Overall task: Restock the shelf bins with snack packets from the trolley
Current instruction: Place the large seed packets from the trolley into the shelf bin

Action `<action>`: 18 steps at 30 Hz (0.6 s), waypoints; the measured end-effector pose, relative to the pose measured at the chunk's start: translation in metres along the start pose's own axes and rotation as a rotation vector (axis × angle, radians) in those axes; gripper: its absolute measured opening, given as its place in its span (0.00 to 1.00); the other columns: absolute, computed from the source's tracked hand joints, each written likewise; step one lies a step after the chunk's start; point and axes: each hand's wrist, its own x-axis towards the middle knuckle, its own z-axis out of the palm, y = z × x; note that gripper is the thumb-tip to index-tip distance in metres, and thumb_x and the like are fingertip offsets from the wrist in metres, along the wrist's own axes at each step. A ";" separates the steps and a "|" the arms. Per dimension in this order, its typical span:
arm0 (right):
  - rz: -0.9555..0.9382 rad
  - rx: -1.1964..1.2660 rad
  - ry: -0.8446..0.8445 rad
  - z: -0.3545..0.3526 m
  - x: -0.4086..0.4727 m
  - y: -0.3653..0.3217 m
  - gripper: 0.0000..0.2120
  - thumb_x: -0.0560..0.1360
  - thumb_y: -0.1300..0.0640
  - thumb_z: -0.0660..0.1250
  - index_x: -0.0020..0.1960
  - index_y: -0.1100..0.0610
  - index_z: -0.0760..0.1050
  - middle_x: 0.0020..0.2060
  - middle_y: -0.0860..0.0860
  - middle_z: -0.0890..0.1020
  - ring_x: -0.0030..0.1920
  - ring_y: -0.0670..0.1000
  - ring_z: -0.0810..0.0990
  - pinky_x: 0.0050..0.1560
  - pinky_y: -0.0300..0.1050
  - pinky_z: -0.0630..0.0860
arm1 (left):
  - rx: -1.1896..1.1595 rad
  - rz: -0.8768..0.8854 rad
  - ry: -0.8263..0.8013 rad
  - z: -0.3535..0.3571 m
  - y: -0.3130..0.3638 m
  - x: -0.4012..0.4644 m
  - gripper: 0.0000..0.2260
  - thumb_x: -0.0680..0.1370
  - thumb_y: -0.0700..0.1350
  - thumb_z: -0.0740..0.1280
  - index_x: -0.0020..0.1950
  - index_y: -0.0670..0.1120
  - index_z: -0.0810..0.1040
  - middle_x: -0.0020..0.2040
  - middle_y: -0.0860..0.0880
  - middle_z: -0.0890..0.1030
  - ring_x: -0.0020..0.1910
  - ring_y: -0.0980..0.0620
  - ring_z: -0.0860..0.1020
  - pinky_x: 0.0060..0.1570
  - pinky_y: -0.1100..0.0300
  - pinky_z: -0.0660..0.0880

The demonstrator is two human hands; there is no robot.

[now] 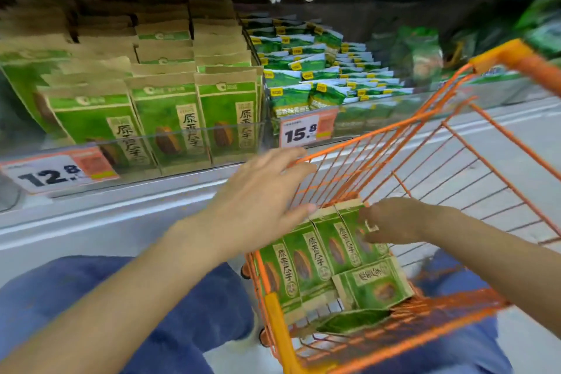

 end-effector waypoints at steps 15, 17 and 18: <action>-0.335 0.075 -0.441 0.048 -0.008 -0.063 0.29 0.76 0.37 0.60 0.72 0.51 0.65 0.63 0.53 0.75 0.57 0.55 0.73 0.49 0.46 0.67 | 0.122 -0.080 0.068 0.035 0.006 0.008 0.15 0.70 0.52 0.74 0.54 0.47 0.82 0.70 0.43 0.72 0.62 0.41 0.75 0.59 0.49 0.72; -0.353 0.072 -0.399 0.053 -0.006 -0.065 0.26 0.78 0.39 0.59 0.71 0.51 0.66 0.61 0.54 0.77 0.53 0.55 0.73 0.47 0.46 0.66 | 0.095 -0.077 0.066 0.035 0.007 0.007 0.14 0.70 0.51 0.74 0.53 0.47 0.82 0.69 0.43 0.73 0.61 0.42 0.76 0.58 0.49 0.73; -0.371 0.091 -0.362 0.054 -0.006 -0.064 0.24 0.79 0.41 0.59 0.70 0.52 0.67 0.58 0.55 0.78 0.50 0.54 0.73 0.46 0.45 0.66 | 0.086 -0.080 0.066 0.034 0.007 0.006 0.14 0.70 0.51 0.74 0.53 0.47 0.82 0.69 0.43 0.73 0.61 0.42 0.76 0.58 0.49 0.73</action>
